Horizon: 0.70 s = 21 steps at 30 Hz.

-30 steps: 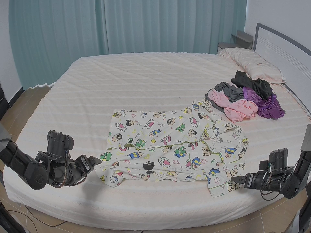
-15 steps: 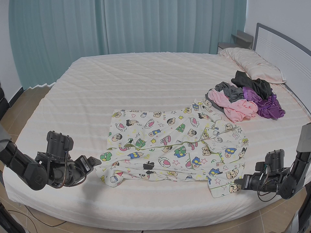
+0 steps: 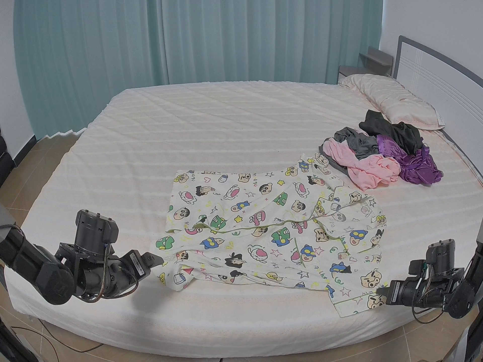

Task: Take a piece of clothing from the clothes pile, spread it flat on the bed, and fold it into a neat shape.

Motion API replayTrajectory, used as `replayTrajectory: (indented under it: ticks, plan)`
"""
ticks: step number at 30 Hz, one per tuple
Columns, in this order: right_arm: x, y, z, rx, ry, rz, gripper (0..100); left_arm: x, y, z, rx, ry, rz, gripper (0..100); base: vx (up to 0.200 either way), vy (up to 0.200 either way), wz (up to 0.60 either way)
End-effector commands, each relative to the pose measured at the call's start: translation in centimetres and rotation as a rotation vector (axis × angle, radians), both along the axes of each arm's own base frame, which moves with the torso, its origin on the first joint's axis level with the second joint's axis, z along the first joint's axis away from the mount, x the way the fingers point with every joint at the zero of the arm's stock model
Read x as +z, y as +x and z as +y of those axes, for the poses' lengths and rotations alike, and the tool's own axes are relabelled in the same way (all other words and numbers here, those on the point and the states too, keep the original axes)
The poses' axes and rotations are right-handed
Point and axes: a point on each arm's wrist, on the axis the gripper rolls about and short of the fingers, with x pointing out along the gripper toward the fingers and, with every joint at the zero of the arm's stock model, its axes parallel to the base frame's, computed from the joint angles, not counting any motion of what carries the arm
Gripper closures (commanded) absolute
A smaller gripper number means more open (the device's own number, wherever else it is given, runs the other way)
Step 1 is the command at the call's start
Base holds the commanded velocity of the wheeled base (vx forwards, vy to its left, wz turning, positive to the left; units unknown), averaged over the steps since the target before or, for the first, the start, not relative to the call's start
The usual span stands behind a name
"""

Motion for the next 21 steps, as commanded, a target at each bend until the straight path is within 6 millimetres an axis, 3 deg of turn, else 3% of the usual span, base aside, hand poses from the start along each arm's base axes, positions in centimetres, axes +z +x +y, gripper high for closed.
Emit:
replayTrajectory:
  ticks: [1,10,21]
  plan:
    - [1.3,-1.2,-0.8,-0.040,0.007,-0.032,100,-0.2,-1.4,-1.0,-0.058,0.012,0.014,0,0.000,0.000,0.00]
    - [1.4,-2.5,-1.4,-0.070,-0.002,0.050,100,-1.1,-2.1,-2.1,-0.120,0.007,0.058,0,0.000,0.000,0.00]
    - [1.3,-2.4,-1.6,-0.085,0.002,0.053,100,-5.2,0.0,-3.7,-0.148,-0.006,0.068,0,0.000,0.000,0.00]
